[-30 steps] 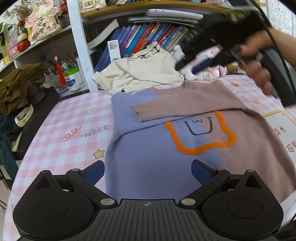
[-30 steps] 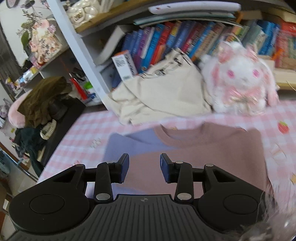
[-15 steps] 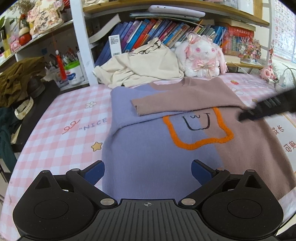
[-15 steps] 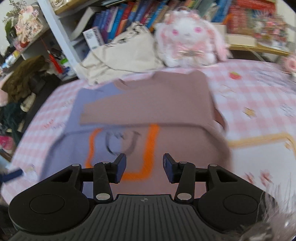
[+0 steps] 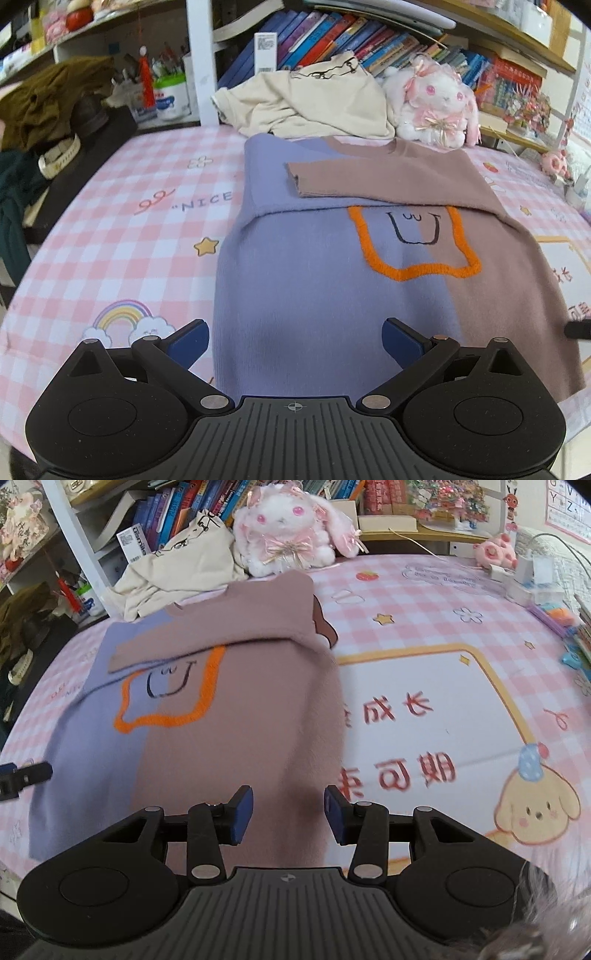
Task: Fold clothes
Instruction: 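Release the mauve sleeve and move the right gripper to the mauve hem, then grasp the mauve hem with the right gripper while the left gripper grasps the lavender hem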
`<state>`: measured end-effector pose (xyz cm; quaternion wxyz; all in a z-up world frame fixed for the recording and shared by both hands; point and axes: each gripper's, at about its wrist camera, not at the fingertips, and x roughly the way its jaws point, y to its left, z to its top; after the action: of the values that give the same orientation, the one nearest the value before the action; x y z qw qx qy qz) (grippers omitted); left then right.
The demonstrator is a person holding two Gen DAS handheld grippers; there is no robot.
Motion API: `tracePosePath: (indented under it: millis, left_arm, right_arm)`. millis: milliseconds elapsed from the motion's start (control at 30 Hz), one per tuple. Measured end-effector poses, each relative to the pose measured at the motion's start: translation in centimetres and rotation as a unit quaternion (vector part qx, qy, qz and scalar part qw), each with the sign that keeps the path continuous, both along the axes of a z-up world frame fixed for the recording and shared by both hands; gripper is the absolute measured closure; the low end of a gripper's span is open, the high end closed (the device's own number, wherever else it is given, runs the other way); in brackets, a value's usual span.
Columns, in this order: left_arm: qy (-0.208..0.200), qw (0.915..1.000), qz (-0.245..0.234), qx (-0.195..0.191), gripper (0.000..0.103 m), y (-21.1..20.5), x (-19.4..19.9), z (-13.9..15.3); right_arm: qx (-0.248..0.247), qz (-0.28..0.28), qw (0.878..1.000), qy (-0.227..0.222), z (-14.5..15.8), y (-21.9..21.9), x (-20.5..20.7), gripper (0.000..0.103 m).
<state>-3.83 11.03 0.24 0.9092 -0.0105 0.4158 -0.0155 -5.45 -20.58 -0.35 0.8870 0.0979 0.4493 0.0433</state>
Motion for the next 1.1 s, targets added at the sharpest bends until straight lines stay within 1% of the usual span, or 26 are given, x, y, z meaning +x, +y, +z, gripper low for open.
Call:
tracePosePath:
  millis: [100,233,400,467,500,567,633,700,800,867,900,933,967,1000,1033,1067,1100]
  left_arm:
    - [0.002,1.0,0.004,-0.004,0.002,0.6,-0.4,-0.3]
    - [-0.014,0.9999,0.005,0.002,0.004,1.2,-1.5,-0.4]
    - [-0.007,0.9997,0.025,0.004,0.023,2.6,-1.9,-0.7]
    - [0.003,0.9994,0.035,-0.004,0.035,3.4,-2.0,-1.0]
    - [0.009,0.9991,0.04,-0.008,0.038,3.7,-2.1,-1.1]
    - [0.022,0.9983,0.05,-0.02,0.051,4.3,-2.2,-1.6]
    - [0.034,0.9973,0.056,-0.033,0.057,4.7,-2.2,-2.0]
    - [0.041,0.9965,0.06,-0.043,0.057,5.0,-2.3,-2.3]
    - [0.051,0.9954,0.06,-0.054,0.062,5.1,-2.3,-2.6]
    - [0.054,0.9949,0.061,-0.06,0.067,5.2,-2.2,-2.9]
    - [0.052,0.995,0.062,-0.058,0.069,5.1,-2.2,-2.9]
    - [0.051,0.9952,0.062,-0.056,0.075,5.1,-2.2,-2.9]
    - [0.051,0.9953,0.06,-0.056,0.087,5.0,-2.1,-3.0]
    - [0.051,0.9952,0.057,-0.06,0.092,5.1,-2.1,-3.0]
    - [0.049,0.9954,0.053,-0.063,0.096,5.0,-2.1,-2.9]
    - [0.042,0.9961,0.049,-0.06,0.098,4.8,-2.1,-2.7]
    - [0.036,0.9968,0.044,-0.057,0.098,4.6,-2.2,-2.4]
  right_arm:
    - [0.004,-0.006,1.0,0.007,-0.3,-0.5,-0.5,0.061]
    - [0.015,-0.017,1.0,0.018,-0.7,-1.3,-0.8,0.061]
    - [0.028,-0.025,0.999,0.031,-1.3,-2.1,-0.8,0.062]
    - [0.032,-0.027,0.999,0.035,-1.4,-2.3,-0.6,0.062]
    - [0.033,-0.028,0.998,0.036,-1.5,-2.4,-0.6,0.064]
    - [0.035,-0.031,0.998,0.039,-1.6,-2.5,-0.4,0.065]
    - [0.036,-0.03,0.998,0.041,-1.8,-2.6,-0.3,0.066]
    - [0.035,-0.027,0.998,0.042,-1.8,-2.5,-0.2,0.069]
    - [0.031,-0.022,0.998,0.042,-1.9,-2.3,-0.1,0.074]
    - [0.026,-0.019,0.999,0.042,-1.9,-2.1,0.0,0.077]
    - [0.025,-0.017,0.999,0.043,-1.9,-2.1,0.1,0.084]
    - [0.024,-0.015,0.999,0.044,-2.0,-2.0,0.1,0.087]
    - [0.022,-0.013,0.999,0.043,-1.9,-1.9,0.2,0.088]
    - [0.019,-0.01,0.999,0.043,-1.9,-1.8,0.2,0.089]
    - [0.016,-0.006,0.999,0.041,-1.8,-1.6,0.2,0.091]
    - [0.013,-0.002,0.999,0.039,-1.7,-1.4,0.2,0.091]
    - [0.018,0.006,0.999,0.032,-1.3,-1.2,0.1,0.091]
